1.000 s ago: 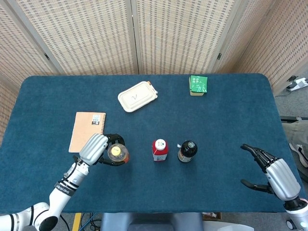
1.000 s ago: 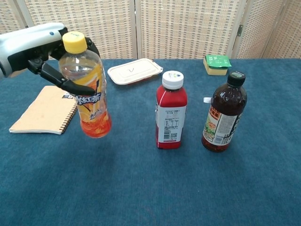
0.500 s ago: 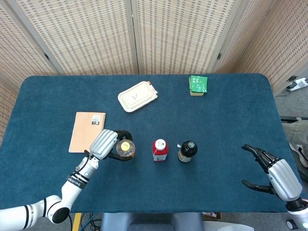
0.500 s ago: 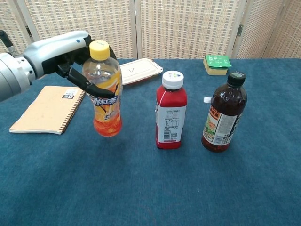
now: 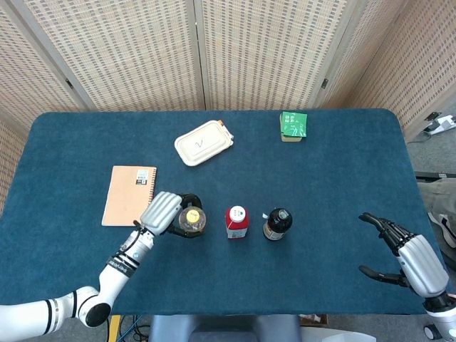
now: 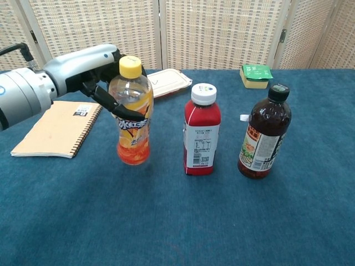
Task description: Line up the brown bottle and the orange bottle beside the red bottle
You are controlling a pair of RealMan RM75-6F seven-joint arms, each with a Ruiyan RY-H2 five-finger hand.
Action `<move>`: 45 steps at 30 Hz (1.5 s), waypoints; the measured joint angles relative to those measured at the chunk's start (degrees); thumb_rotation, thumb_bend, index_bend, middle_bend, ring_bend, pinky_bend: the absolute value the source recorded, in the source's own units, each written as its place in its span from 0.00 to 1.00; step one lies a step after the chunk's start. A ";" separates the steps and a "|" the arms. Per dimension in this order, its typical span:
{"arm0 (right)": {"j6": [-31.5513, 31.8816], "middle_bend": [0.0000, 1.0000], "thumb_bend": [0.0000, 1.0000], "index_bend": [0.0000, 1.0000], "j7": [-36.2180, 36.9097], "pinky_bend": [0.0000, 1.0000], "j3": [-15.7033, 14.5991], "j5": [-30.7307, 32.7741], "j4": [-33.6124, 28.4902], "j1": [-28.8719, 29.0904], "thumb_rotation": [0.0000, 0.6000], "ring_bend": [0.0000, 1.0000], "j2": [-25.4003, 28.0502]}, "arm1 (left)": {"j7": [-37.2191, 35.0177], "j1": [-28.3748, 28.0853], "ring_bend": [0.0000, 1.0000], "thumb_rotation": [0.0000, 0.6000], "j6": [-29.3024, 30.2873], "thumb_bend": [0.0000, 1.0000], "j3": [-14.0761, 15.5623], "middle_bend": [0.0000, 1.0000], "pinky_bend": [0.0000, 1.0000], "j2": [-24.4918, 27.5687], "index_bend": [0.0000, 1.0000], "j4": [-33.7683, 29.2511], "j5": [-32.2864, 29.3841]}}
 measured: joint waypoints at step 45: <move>0.32 0.21 0.00 0.06 0.06 0.46 0.10 -0.11 -0.07 -0.18 1.00 0.23 0.18 | -4.39 0.21 0.55 1.00 -0.19 0.04 1.63 0.62 0.63 -2.78 0.56 4.52 -1.25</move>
